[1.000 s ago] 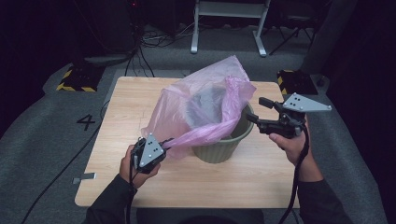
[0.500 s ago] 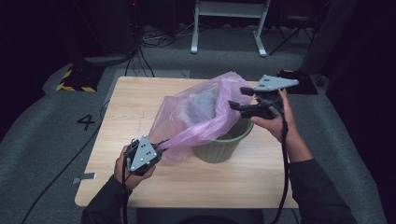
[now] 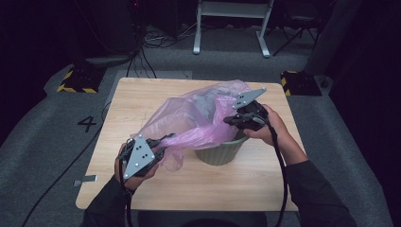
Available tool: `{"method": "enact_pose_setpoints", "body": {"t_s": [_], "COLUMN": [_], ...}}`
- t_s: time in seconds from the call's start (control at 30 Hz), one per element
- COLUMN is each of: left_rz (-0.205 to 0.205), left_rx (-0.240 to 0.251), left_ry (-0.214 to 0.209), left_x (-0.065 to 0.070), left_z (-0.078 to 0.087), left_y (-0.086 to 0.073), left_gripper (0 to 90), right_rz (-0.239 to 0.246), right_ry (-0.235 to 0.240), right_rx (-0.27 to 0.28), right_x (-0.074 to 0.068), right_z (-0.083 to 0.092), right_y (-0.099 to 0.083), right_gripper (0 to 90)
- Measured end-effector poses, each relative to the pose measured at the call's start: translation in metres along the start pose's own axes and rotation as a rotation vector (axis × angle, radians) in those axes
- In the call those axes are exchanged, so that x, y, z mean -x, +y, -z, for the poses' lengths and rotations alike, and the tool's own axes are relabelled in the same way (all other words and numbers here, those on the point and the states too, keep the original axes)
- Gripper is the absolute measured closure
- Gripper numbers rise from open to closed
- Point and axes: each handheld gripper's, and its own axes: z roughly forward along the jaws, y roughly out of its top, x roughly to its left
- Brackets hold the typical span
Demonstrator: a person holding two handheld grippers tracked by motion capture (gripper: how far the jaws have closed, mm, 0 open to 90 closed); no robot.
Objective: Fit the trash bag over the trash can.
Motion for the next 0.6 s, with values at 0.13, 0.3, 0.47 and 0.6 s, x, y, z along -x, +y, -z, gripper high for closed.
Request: {"method": "enact_pose_setpoints", "body": {"t_s": [0.13,0.3,0.47,0.6], "left_rz": [0.009,-0.005,-0.001,0.006], "left_rx": [0.053,0.049,0.030,0.019], "left_ry": [0.027,0.034,0.032,0.035], "left_x": [-0.011,-0.019,-0.020,-0.023], "left_z": [0.000,-0.002,-0.008,-0.012], "left_y": [0.017,0.025,0.022,0.020], "left_gripper": [89.6,89.6,89.5,89.6], "right_rz": [0.008,-0.049,-0.088,-0.130], "right_ry": [0.066,0.027,-0.076,-0.170], "right_rx": [0.010,0.106,0.224,0.292], "right_x": [-0.003,-0.004,0.000,0.009], "right_z": [0.003,0.018,0.045,0.060], "right_y": [-0.003,-0.009,-0.022,-0.028], "right_gripper": [87.7,54.1,33.3,23.4]}}
